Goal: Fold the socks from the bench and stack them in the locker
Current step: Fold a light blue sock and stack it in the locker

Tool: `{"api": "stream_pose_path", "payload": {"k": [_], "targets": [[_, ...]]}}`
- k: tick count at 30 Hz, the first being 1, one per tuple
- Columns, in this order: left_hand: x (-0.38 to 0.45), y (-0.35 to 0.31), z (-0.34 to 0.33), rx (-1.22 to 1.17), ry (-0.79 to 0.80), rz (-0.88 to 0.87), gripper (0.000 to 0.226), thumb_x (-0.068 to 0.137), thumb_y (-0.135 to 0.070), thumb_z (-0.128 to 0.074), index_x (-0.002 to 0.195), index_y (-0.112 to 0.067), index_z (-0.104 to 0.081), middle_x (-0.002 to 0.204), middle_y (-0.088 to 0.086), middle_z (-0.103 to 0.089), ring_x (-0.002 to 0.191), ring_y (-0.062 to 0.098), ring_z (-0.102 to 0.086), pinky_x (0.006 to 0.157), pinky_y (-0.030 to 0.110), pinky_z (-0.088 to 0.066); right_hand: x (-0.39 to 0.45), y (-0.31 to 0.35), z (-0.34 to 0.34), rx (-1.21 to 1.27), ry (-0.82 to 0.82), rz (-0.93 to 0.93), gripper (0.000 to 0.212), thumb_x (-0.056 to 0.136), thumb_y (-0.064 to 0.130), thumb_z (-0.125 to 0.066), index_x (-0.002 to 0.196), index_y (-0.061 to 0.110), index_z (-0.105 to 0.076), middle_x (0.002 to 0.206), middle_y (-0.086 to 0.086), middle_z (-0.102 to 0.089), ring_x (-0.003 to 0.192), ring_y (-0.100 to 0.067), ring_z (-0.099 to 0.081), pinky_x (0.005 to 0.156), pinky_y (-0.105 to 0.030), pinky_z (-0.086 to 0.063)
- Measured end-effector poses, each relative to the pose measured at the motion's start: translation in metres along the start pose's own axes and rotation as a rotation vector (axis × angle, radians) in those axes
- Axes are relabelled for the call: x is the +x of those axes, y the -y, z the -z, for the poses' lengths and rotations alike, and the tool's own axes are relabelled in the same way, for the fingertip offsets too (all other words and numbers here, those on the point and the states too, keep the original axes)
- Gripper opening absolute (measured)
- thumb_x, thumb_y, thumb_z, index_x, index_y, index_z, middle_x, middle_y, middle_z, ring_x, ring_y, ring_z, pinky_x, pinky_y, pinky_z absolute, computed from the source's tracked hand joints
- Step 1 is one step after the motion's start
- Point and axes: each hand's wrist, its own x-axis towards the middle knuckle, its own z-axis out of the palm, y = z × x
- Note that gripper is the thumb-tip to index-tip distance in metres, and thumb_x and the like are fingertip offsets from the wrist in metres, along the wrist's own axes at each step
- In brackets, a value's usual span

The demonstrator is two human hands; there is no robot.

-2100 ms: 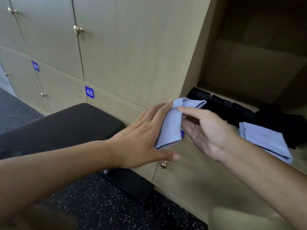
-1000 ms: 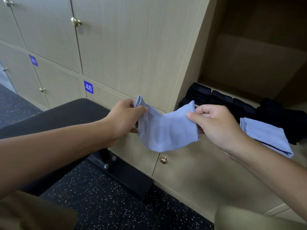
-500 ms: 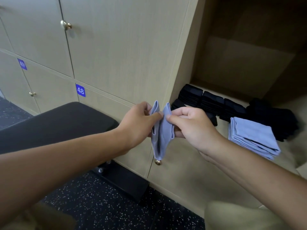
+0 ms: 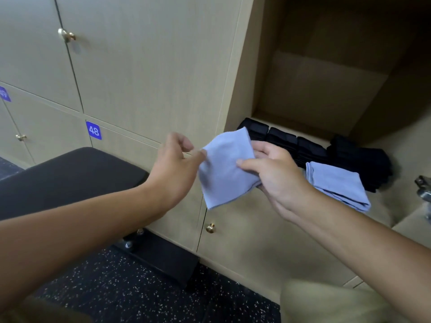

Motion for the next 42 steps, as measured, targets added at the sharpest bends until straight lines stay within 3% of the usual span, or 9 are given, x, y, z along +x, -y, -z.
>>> {"api": "stream_pose_path", "payload": {"k": [4, 8, 14, 19, 23, 30, 35, 39, 42], "targets": [[0.006, 0.001, 0.003, -0.419, 0.168, 0.255, 0.035, 0.099, -0.04, -0.062, 0.099, -0.02, -0.033, 0.112, 0.012, -0.059, 0.089, 0.024, -0.062, 0.089, 0.045, -0.056, 0.003, 0.006, 0.01, 0.279, 0.037, -0.057, 0.046, 0.092, -0.004, -0.063, 0.133, 0.016, -0.054, 0.113, -0.008, -0.075, 0.103, -0.031, -0.073, 0.08, -0.042, -0.059], [0.005, 0.001, 0.002, -0.581, 0.278, 0.217, 0.027, 0.104, -0.023, -0.058, 0.095, -0.02, -0.033, 0.096, 0.006, -0.055, 0.074, 0.026, -0.061, 0.07, 0.038, -0.058, 0.005, 0.007, 0.017, 0.292, 0.011, -0.062, 0.052, 0.092, -0.002, -0.064, 0.133, 0.024, -0.046, 0.115, -0.01, -0.072, 0.105, -0.032, -0.072, 0.089, -0.044, -0.059], [0.008, 0.003, -0.002, -0.356, 0.148, -0.017, 0.018, 0.099, -0.001, -0.058, 0.088, -0.013, -0.051, 0.086, 0.01, -0.052, 0.069, 0.021, -0.054, 0.058, 0.028, -0.052, 0.005, -0.006, 0.016, -0.177, -0.089, -0.046, 0.044, 0.09, 0.025, -0.066, 0.121, 0.037, -0.037, 0.115, -0.009, -0.064, 0.109, -0.026, -0.064, 0.1, -0.051, -0.052], [0.011, 0.003, -0.008, -0.187, 0.085, -0.134, 0.021, 0.099, -0.004, -0.057, 0.096, -0.021, -0.068, 0.103, -0.004, -0.068, 0.056, 0.005, -0.06, 0.063, 0.022, -0.049, 0.003, -0.001, 0.024, -0.283, -0.05, 0.039, 0.033, 0.095, 0.018, -0.06, 0.109, 0.04, -0.039, 0.109, -0.016, -0.07, 0.087, -0.019, -0.059, 0.076, -0.035, -0.046], [0.015, -0.005, -0.017, -0.148, 0.071, -0.188, 0.022, 0.098, -0.004, -0.057, 0.099, -0.023, -0.07, 0.104, -0.01, -0.067, 0.064, 0.002, -0.066, 0.055, 0.011, -0.047, 0.004, 0.008, 0.039, -0.337, 0.018, 0.094, 0.029, 0.092, 0.006, -0.061, 0.103, 0.033, -0.06, 0.105, -0.017, -0.069, 0.085, -0.027, -0.061, 0.075, -0.036, -0.045], [0.021, -0.027, -0.049, -0.239, 0.191, -0.156, 0.018, 0.093, -0.008, -0.071, 0.109, -0.018, -0.069, 0.106, -0.004, -0.066, 0.068, 0.005, -0.069, 0.06, 0.019, -0.056, 0.011, 0.02, 0.077, -0.42, -0.063, 0.094, 0.032, 0.09, 0.004, -0.062, 0.105, 0.03, -0.073, 0.087, -0.002, -0.058, 0.081, -0.019, -0.056, 0.072, -0.034, -0.045], [0.025, -0.036, -0.083, -0.274, 0.285, -0.124, 0.026, 0.087, -0.008, -0.078, 0.108, -0.022, -0.07, 0.112, 0.003, -0.072, 0.096, 0.029, -0.073, 0.084, 0.048, -0.062, 0.015, 0.02, 0.111, -0.457, -0.168, 0.087, 0.016, 0.09, 0.013, -0.073, 0.102, 0.024, -0.074, 0.067, 0.009, -0.039, 0.06, -0.006, -0.041, 0.06, -0.018, -0.034], [0.028, -0.042, -0.112, -0.275, 0.3, -0.164, 0.022, 0.088, -0.012, -0.078, 0.104, -0.026, -0.072, 0.11, -0.002, -0.07, 0.092, 0.017, -0.069, 0.073, 0.028, -0.055, 0.018, 0.016, 0.137, -0.465, -0.244, 0.066, 0.018, 0.089, 0.008, -0.073, 0.103, 0.019, -0.074, 0.074, 0.009, -0.051, 0.069, -0.005, -0.051, 0.062, -0.014, -0.038], [0.032, -0.045, -0.132, -0.278, 0.32, -0.168, 0.021, 0.089, -0.015, -0.078, 0.105, -0.027, -0.074, 0.11, -0.006, -0.069, 0.099, 0.013, -0.066, 0.086, 0.027, -0.053, 0.022, 0.011, 0.153, -0.482, -0.303, 0.056, 0.02, 0.088, 0.005, -0.072, 0.102, 0.019, -0.073, 0.085, 0.005, -0.059, 0.082, -0.007, -0.056, 0.067, -0.015, -0.04]]}}
